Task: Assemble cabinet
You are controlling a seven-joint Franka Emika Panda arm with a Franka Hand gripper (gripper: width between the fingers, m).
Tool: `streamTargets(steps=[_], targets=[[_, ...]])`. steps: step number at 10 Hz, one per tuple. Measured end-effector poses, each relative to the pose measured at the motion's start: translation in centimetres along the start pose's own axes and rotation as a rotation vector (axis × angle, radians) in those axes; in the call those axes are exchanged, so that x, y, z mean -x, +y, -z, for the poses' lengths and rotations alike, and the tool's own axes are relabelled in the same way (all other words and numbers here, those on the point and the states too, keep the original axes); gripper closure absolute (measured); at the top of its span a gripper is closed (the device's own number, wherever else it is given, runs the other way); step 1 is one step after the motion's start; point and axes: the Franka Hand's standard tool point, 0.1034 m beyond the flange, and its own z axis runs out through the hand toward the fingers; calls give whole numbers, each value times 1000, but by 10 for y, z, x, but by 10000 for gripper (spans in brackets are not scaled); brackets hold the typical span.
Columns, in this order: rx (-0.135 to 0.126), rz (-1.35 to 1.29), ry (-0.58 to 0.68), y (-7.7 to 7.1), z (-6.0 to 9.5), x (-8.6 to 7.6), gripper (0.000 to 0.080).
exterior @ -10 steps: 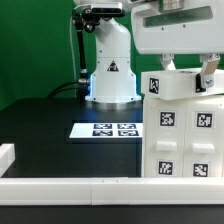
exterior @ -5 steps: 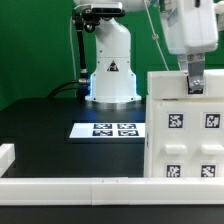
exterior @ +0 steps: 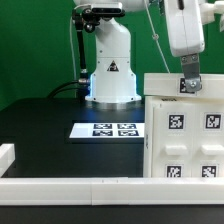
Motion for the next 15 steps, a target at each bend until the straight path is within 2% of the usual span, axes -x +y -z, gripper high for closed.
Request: streamTargets(steps=[1,2,3,4,7,8,9,11,12,15], targets=[[0,5,0,0,0,0,153],[22,65,-5,1,7,3,150],[24,128,-13,-3,15,6,150],[21,126,-11,-2,12,7,150],[21,336,-12,-2,11,7,150],[37,430,-12,1,12,7,150],[73,518,-12,6,15,10,150],[77,706,-14,6,21,13,150],[87,738,-19,7,23,13,150],[90,779,-23,6,23,13,150]])
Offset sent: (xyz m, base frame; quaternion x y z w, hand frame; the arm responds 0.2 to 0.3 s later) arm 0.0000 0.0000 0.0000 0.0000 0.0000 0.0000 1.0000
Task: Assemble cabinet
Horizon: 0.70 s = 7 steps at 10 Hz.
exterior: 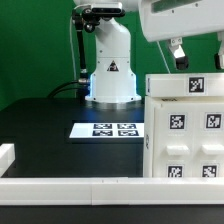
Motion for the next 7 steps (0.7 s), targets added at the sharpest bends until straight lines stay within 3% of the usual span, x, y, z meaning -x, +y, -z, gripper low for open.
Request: streamTargets(steps=[3,5,7], targets=[[32,348,33,-3,3,2,150],[38,695,36,-7,6,3,150],[42,830,34,-6,5,3,150]])
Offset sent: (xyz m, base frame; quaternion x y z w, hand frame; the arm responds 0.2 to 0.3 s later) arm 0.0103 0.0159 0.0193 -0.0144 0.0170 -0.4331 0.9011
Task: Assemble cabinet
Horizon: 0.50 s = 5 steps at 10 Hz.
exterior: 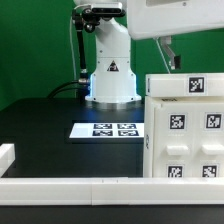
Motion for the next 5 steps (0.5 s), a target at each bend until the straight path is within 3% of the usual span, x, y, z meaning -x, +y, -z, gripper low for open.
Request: streamTargets(steps=[2,5], targets=[[6,126,0,2,0,-1,150],[53,596,-50,2,3,0,150]])
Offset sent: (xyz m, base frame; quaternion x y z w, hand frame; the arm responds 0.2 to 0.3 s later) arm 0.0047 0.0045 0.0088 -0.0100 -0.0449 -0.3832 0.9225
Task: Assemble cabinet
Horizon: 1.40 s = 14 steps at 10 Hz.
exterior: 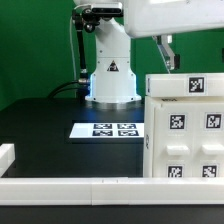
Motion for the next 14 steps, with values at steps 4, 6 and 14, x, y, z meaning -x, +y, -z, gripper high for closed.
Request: streamTargets(steps=[4,6,14], targets=[[14,328,-7,6,2,0,150],[28,505,-20,9,1,1,150],[93,1035,-141,6,-21,6,150]])
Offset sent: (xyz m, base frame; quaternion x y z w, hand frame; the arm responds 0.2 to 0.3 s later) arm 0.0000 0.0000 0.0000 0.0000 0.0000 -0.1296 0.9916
